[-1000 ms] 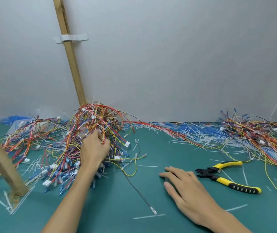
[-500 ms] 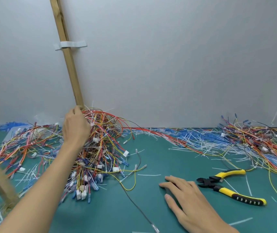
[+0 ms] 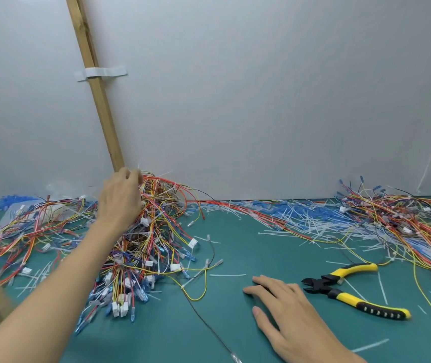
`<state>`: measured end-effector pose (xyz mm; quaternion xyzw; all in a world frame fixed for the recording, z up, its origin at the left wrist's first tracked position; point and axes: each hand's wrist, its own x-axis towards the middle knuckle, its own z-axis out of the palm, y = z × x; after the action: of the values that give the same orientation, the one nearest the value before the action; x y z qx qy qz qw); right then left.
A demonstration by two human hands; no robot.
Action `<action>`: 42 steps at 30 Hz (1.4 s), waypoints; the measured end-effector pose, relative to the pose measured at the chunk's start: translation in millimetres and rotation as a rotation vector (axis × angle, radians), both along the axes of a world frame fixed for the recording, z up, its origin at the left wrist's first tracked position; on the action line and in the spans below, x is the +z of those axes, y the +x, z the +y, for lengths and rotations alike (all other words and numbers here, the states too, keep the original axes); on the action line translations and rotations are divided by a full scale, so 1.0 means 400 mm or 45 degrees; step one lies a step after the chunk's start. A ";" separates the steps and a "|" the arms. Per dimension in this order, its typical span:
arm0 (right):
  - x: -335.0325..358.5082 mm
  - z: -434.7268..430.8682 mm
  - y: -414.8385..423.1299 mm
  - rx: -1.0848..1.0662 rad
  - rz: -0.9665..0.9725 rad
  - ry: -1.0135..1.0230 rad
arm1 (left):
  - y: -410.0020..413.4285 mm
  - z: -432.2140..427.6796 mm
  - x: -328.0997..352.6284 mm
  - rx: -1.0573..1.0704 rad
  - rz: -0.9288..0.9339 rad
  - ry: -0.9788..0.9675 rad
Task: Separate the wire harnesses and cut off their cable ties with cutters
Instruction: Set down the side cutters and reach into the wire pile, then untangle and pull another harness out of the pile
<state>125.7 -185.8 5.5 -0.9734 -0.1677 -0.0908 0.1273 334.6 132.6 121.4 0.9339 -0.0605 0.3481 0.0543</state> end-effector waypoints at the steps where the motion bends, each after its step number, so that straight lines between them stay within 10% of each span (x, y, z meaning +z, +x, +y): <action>1: -0.001 0.000 -0.001 -0.001 -0.002 0.002 | -0.008 -0.013 0.002 -0.136 0.068 -0.006; 6: -0.004 -0.002 -0.002 -0.005 -0.017 0.027 | -0.057 -0.048 0.007 -0.300 0.325 0.054; 9: -0.008 0.001 -0.002 -0.006 -0.032 0.030 | -0.108 -0.054 -0.044 -0.058 0.004 0.508; 12: -0.008 0.000 -0.005 -0.009 -0.036 0.029 | -0.146 -0.052 -0.108 0.267 0.254 0.684; 19: -0.004 0.003 -0.006 -0.006 -0.044 0.052 | -0.133 -0.076 -0.035 0.157 0.543 0.250; 23: -0.009 0.005 -0.004 -0.009 -0.062 0.041 | -0.126 -0.078 0.119 -0.157 -0.040 -0.359; 28: -0.006 0.006 -0.012 0.014 -0.098 0.039 | -0.172 -0.182 0.138 -0.210 0.519 0.038; 33: -0.011 0.005 -0.010 0.025 -0.084 0.100 | -0.226 -0.200 0.054 -0.420 0.051 -0.507; 37: 0.016 0.017 -0.021 -0.103 -0.205 0.234 | -0.293 -0.233 -0.085 -0.490 0.566 -0.139; 42: 0.075 0.000 -0.040 -0.378 -0.610 0.480 | -0.370 -0.255 -0.190 -0.388 0.228 -0.108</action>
<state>109.9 -185.6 35.6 -0.8975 -0.0294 -0.3639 0.2473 186.5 30.6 45.3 0.9381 -0.1815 0.2534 0.1508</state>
